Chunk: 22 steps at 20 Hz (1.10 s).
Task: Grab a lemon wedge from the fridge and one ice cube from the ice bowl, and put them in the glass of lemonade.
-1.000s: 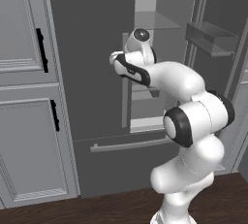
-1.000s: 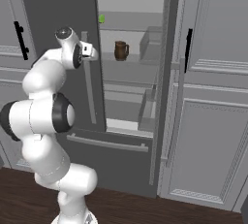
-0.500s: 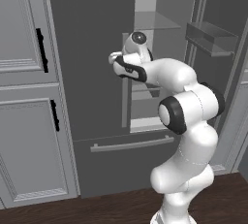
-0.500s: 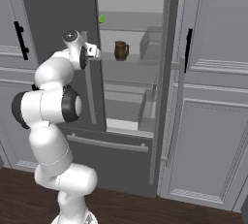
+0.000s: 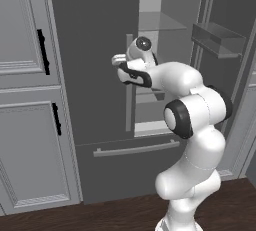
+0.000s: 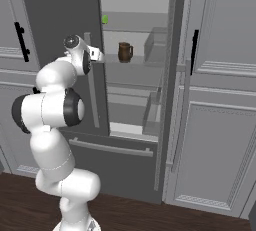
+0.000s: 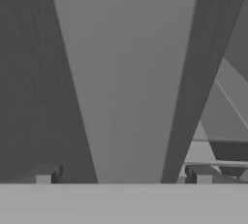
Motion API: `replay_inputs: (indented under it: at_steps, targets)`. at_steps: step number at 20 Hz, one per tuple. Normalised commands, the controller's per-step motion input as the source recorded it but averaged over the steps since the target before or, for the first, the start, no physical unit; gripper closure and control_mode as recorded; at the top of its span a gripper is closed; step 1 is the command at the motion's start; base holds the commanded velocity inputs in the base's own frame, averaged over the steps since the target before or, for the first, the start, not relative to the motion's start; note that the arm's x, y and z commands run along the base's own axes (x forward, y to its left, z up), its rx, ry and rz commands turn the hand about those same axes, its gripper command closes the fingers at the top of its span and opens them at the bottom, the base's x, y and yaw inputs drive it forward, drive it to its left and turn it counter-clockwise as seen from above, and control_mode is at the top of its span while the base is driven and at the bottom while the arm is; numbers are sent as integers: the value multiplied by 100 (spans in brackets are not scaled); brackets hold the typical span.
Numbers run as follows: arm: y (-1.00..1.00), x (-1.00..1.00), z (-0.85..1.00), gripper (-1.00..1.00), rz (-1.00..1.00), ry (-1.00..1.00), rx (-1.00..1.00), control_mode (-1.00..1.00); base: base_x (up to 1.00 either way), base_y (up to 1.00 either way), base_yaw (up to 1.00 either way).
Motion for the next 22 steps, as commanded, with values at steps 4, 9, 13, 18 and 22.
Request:
replay_inputs:
  at_steps: [4,9,13,18,22]
  targets:
    - [4,10,0,-100,0,1,0,-100,0,0,0]
    - [10,4,0,100,0,2,0,-100,0,0,0]
    - [13,5,0,100,0,4,0,-100,0,0,0]
    - [38,0,0,100,0,2,0,-100,0,0,0]
    - [71,0,2,100,0,-2,0,-100,0,0,0]
